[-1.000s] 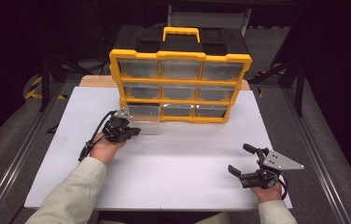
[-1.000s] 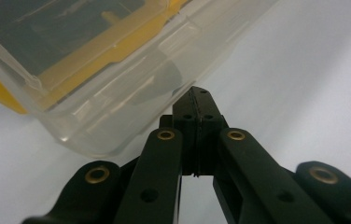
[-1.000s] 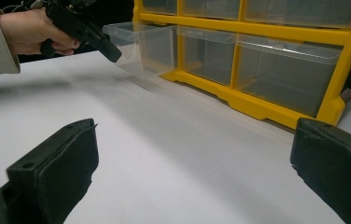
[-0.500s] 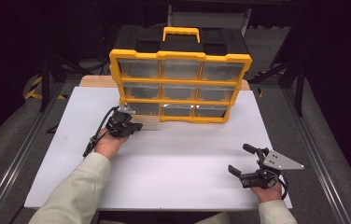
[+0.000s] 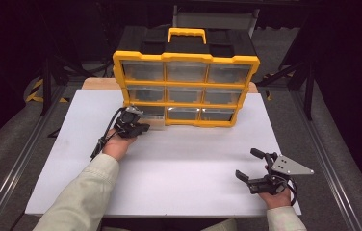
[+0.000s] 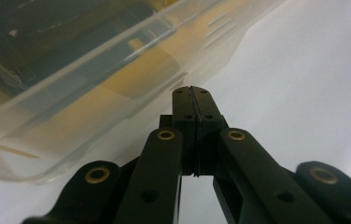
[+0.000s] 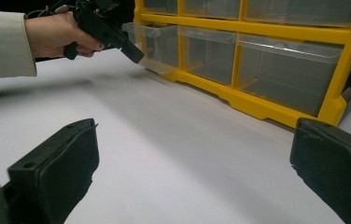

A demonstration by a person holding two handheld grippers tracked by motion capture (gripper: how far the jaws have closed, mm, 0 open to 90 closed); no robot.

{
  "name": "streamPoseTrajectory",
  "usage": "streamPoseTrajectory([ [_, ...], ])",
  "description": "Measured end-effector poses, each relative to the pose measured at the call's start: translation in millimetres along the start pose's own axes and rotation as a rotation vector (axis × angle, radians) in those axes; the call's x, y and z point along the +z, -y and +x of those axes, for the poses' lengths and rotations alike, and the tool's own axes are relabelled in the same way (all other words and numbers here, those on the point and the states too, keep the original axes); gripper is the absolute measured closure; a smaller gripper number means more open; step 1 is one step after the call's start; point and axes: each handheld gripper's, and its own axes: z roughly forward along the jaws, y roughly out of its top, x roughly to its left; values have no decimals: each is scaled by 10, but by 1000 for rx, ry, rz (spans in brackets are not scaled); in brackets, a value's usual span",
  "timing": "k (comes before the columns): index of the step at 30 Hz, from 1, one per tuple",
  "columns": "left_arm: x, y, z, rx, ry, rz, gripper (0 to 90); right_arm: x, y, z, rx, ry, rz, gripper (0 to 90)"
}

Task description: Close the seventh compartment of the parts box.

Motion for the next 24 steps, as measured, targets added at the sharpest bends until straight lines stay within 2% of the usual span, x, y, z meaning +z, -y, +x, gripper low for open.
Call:
streamPoseTrajectory([
  [2, 15, -3, -2, -11, 6, -5, 895, -1, 0, 0, 1, 0, 0, 16],
  [7, 61, -29, 28, -1, 7, 4, 895, -5, 3, -6, 6, 0, 0, 16],
  [11, 93, -44, 42, -13, 1, -7, 895, -5, 6, -10, 8, -2, -2, 17],
  [19, 140, -33, 99, -47, -4, -29, 895, -4, 12, -18, 13, -5, -2, 18],
  [24, 170, -25, 127, -75, -12, -59, 895, -5, 14, -20, 15, -6, -3, 17],
])
